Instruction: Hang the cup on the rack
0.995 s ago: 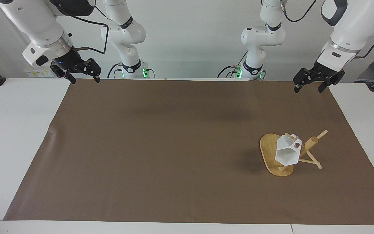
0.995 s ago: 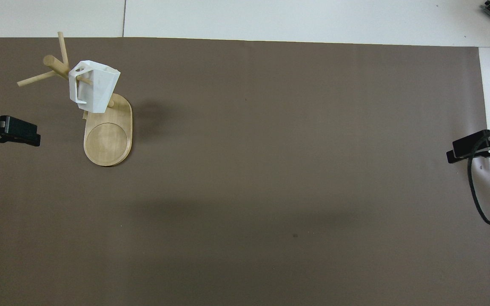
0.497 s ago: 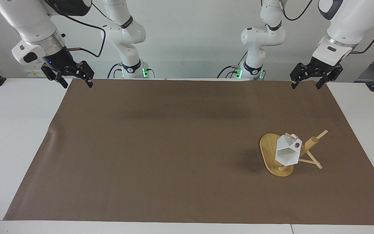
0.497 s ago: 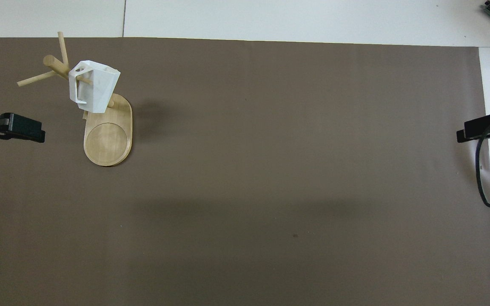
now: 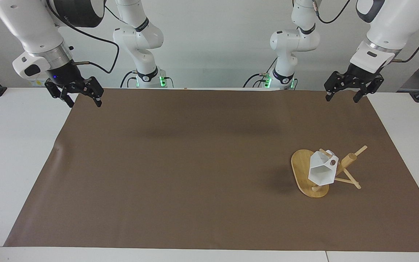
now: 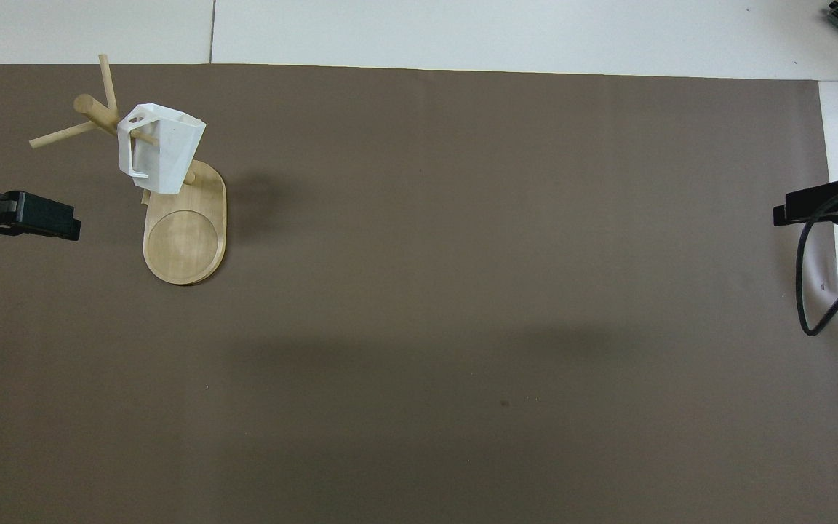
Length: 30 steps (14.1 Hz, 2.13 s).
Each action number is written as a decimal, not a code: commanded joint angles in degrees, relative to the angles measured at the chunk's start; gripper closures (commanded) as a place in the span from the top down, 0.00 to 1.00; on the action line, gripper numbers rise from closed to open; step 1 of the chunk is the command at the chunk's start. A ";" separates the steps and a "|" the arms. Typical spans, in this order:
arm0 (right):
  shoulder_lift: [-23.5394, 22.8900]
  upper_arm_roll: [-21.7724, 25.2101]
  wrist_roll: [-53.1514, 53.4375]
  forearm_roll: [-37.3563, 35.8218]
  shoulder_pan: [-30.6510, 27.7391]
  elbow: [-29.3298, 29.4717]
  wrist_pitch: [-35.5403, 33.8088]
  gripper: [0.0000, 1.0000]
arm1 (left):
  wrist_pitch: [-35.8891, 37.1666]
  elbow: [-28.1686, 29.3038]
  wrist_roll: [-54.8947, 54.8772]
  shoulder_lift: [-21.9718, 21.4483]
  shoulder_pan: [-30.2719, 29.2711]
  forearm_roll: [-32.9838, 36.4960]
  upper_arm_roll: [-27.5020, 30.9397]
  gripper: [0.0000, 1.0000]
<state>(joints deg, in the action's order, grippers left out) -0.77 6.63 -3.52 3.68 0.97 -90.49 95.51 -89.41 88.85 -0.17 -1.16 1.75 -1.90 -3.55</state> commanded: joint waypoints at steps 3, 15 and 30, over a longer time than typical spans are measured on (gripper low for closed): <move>2.88 -0.74 0.70 -1.13 -0.09 -4.53 3.90 1.00 | -0.76 1.86 -3.17 -1.48 -1.04 1.37 -0.75 1.00; 3.23 -1.44 0.88 -0.34 -0.44 -4.44 3.63 1.00 | -0.85 2.56 -2.99 -1.66 -0.96 1.11 -0.75 1.00; 3.23 -1.62 1.14 -1.04 -2.73 -4.52 3.02 1.00 | -0.85 2.74 -3.17 -1.74 -0.78 1.11 -0.75 1.00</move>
<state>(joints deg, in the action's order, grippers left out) 1.11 5.48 -3.52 3.68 -1.78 -93.25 98.07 -89.34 89.62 -2.35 -1.30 1.70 -1.30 -3.69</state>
